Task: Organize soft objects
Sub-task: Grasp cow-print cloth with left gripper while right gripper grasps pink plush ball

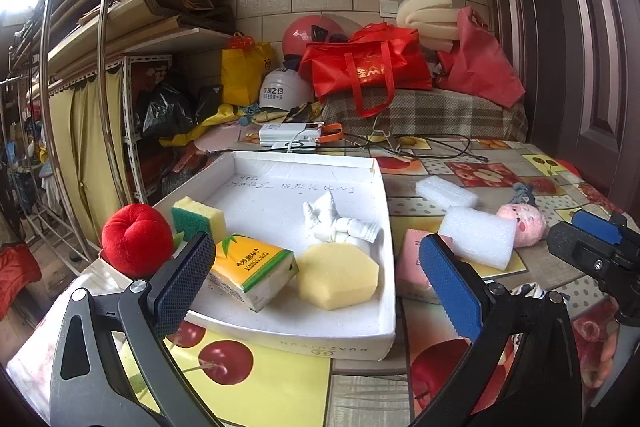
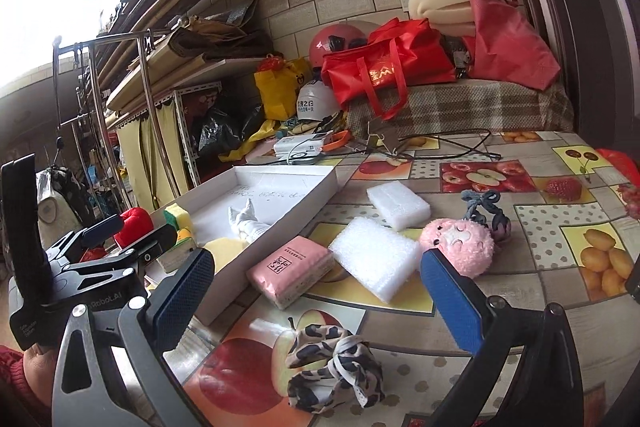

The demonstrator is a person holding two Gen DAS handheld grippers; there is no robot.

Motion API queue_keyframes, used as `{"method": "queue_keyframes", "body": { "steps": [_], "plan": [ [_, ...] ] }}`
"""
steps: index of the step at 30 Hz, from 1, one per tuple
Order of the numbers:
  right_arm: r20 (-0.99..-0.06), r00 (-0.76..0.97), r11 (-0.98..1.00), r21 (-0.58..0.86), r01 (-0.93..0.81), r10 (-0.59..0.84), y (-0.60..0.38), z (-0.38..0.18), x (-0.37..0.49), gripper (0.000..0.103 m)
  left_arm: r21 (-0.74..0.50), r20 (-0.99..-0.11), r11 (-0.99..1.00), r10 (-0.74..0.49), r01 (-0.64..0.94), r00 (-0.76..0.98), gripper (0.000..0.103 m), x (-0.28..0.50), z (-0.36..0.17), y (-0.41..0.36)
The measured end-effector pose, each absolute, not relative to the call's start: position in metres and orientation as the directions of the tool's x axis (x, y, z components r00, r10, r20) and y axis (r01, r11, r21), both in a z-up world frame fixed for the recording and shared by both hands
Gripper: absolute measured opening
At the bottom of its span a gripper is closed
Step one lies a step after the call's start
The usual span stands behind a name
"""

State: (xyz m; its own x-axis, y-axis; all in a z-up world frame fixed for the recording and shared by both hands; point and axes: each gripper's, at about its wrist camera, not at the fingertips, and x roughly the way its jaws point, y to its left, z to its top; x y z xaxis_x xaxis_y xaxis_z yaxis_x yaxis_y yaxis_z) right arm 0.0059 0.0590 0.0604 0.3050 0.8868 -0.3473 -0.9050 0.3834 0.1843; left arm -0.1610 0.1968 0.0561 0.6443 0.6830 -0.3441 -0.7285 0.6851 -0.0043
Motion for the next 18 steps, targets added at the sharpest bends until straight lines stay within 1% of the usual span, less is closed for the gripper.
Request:
{"method": "queue_keyframes", "body": {
  "steps": [5,7,10,13,16,18],
  "plan": [
    [-0.356,0.359,0.453,0.228,-0.862,0.863,0.035,0.060,0.037,0.103,0.018,-0.342,0.753,0.623,-0.658,0.703,0.103,-0.152,0.057,0.174],
    [-0.384,0.372,0.485,0.260,-0.835,0.845,0.025,0.057,0.055,0.103,0.019,-0.350,0.777,0.594,-0.629,0.724,0.103,-0.149,0.057,0.168],
    [-0.451,0.360,0.517,0.297,-0.803,0.817,0.015,0.050,0.081,0.103,0.023,-0.370,0.822,0.535,-0.569,0.759,0.103,-0.142,0.057,0.162],
    [-0.495,0.362,0.556,0.330,-0.763,0.790,0.002,0.043,0.100,0.103,0.025,-0.437,0.886,0.427,-0.464,0.791,0.103,-0.127,0.053,0.152],
    [-0.533,0.382,0.604,0.336,-0.723,0.755,-0.006,0.039,0.117,0.103,0.017,-0.547,0.934,0.307,-0.356,0.779,0.103,-0.100,0.044,0.140],
    [-0.562,0.391,0.624,0.310,-0.717,0.729,-0.003,0.038,0.126,0.103,0.019,-0.615,0.948,0.261,-0.317,0.744,0.103,-0.081,0.036,0.134]
  ]
}}
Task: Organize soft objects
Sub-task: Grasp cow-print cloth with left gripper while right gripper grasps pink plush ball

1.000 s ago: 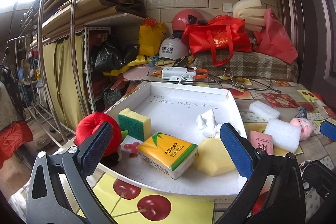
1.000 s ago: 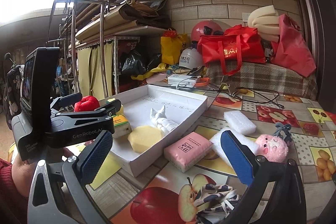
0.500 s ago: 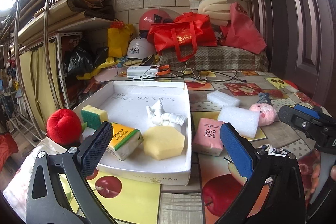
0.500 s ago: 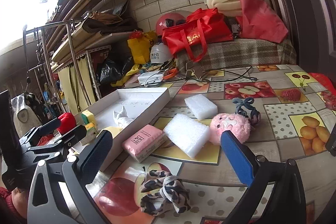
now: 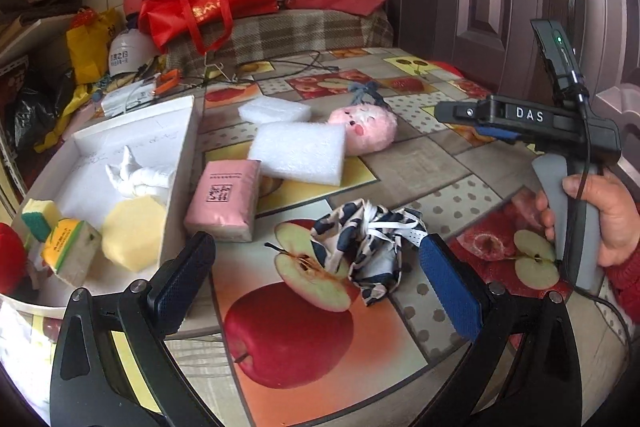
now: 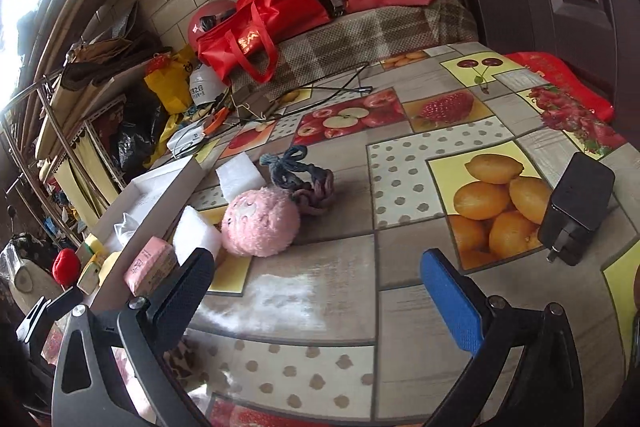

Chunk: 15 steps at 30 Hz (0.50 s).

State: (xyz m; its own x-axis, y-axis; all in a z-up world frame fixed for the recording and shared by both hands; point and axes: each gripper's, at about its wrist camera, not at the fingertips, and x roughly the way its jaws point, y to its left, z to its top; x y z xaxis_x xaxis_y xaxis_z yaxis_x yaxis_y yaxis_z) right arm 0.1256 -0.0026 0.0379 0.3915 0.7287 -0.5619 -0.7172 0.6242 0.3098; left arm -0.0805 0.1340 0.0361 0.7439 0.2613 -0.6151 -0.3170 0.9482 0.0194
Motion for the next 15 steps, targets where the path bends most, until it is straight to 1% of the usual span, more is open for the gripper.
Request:
{"method": "queue_keyframes", "body": {
  "steps": [3,5,8,10,11,12,13,14,15],
  "plan": [
    [-0.594,0.363,0.599,0.260,-0.757,0.718,0.018,0.038,0.133,0.102,0.010,-0.671,0.957,0.222,-0.290,0.708,0.103,-0.061,0.028,0.130],
    [-0.605,0.323,0.559,0.251,-0.790,0.728,0.035,0.037,0.133,0.098,-0.004,-0.695,0.959,0.201,-0.283,0.690,0.103,-0.052,0.024,0.130],
    [-0.629,0.301,0.531,0.213,-0.820,0.717,0.061,0.036,0.131,0.095,-0.014,-0.725,0.958,0.186,-0.285,0.663,0.103,-0.043,0.019,0.131],
    [-0.645,0.304,0.526,0.180,-0.831,0.701,0.076,0.035,0.128,0.090,-0.013,-0.739,0.958,0.183,-0.285,0.648,0.102,-0.040,0.016,0.130],
    [-0.652,0.304,0.522,0.167,-0.836,0.695,0.083,0.034,0.127,0.086,-0.012,-0.749,0.960,0.176,-0.279,0.638,0.101,-0.038,0.014,0.129],
    [-0.662,0.303,0.520,0.154,-0.840,0.686,0.089,0.033,0.127,0.081,-0.006,-0.759,0.961,0.175,-0.276,0.627,0.094,-0.036,0.012,0.128],
    [-0.673,0.300,0.515,0.141,-0.845,0.676,0.094,0.032,0.125,0.079,0.001,-0.768,0.962,0.176,-0.274,0.616,0.090,-0.033,0.010,0.127],
    [-0.683,0.294,0.507,0.129,-0.852,0.668,0.098,0.030,0.124,0.076,0.004,-0.772,0.963,0.175,-0.270,0.611,0.090,-0.032,0.009,0.126],
    [-0.693,0.289,0.500,0.119,-0.858,0.661,0.102,0.029,0.124,0.074,0.001,-0.769,0.964,0.170,-0.265,0.616,0.083,-0.031,0.009,0.125]
  ]
}}
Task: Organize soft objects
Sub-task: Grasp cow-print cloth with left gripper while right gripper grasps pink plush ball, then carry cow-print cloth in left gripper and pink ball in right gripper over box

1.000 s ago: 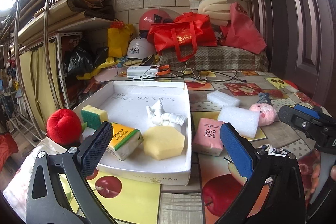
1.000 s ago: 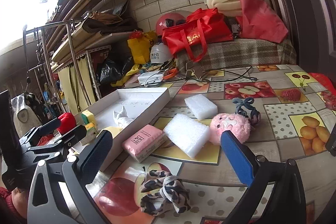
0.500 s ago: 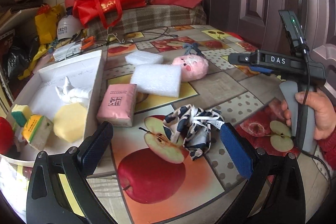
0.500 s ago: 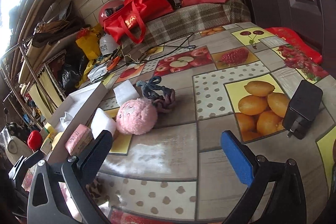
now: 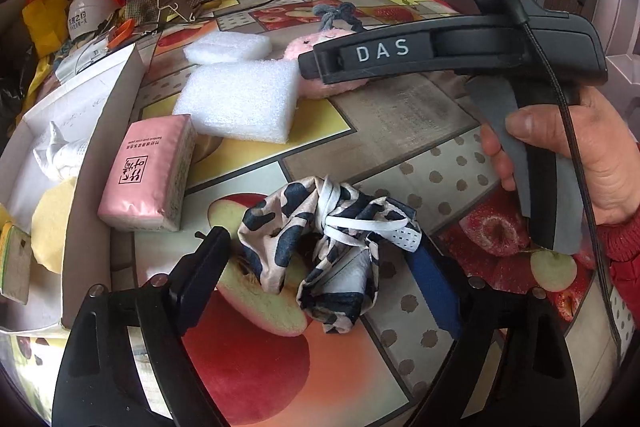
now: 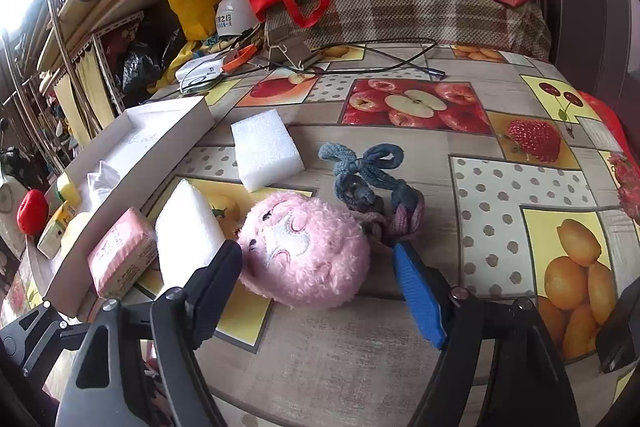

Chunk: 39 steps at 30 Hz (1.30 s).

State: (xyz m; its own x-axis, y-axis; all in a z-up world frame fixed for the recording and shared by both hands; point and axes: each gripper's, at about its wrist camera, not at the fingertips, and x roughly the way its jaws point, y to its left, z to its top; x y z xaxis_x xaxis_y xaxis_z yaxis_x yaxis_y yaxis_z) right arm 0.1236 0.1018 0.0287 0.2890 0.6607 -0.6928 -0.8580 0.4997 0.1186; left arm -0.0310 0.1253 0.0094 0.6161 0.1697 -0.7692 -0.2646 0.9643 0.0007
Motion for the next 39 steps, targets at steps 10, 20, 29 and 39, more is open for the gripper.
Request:
{"method": "queue_keyframes", "body": {
  "steps": [10,20,29,39],
  "plan": [
    [-0.615,0.295,0.469,0.138,-0.872,0.731,0.080,0.041,0.112,0.054,-0.043,-0.712,0.958,0.170,-0.284,0.681,0.040,-0.039,0.023,0.132],
    [-0.394,0.439,0.527,0.147,-0.837,0.807,0.027,0.065,0.091,0.054,0.021,-0.533,0.934,0.313,-0.358,0.786,0.040,-0.073,0.049,0.120],
    [-0.338,0.461,0.513,0.080,-0.855,0.821,0.023,0.069,0.065,0.054,0.068,-0.474,0.926,0.357,-0.370,0.805,0.040,-0.081,0.055,0.115],
    [-0.319,0.454,0.495,0.057,-0.867,0.832,0.029,0.069,0.046,0.054,0.097,-0.396,0.891,0.444,-0.444,0.804,0.040,-0.101,0.059,0.117]
  ]
}}
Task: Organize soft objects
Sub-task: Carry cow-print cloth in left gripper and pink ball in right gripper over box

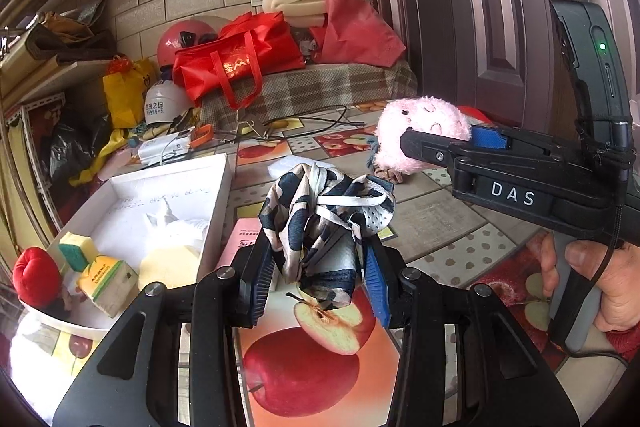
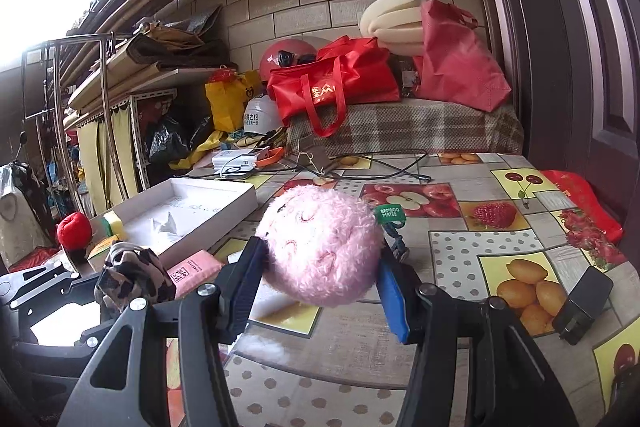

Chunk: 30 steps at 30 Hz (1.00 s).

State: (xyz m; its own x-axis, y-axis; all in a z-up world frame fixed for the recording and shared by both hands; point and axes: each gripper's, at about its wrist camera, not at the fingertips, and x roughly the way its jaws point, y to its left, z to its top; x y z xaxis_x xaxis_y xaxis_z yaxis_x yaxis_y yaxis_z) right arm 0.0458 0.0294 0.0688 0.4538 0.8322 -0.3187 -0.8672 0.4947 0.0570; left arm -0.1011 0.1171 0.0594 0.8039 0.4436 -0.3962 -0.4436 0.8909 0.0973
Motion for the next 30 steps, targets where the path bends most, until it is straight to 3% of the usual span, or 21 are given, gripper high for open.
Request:
{"method": "queue_keyframes", "body": {
  "steps": [10,30],
  "plan": [
    [-0.338,0.351,0.380,0.021,-0.925,0.873,0.066,0.064,0.004,0.054,0.133,-0.366,0.828,0.552,-0.545,0.749,0.041,-0.123,0.058,0.150],
    [-0.381,0.211,0.246,0.043,-0.968,0.900,0.144,0.059,-0.041,0.054,0.045,-0.354,0.586,0.767,-0.809,0.535,0.041,-0.167,0.053,0.279]
  ]
}}
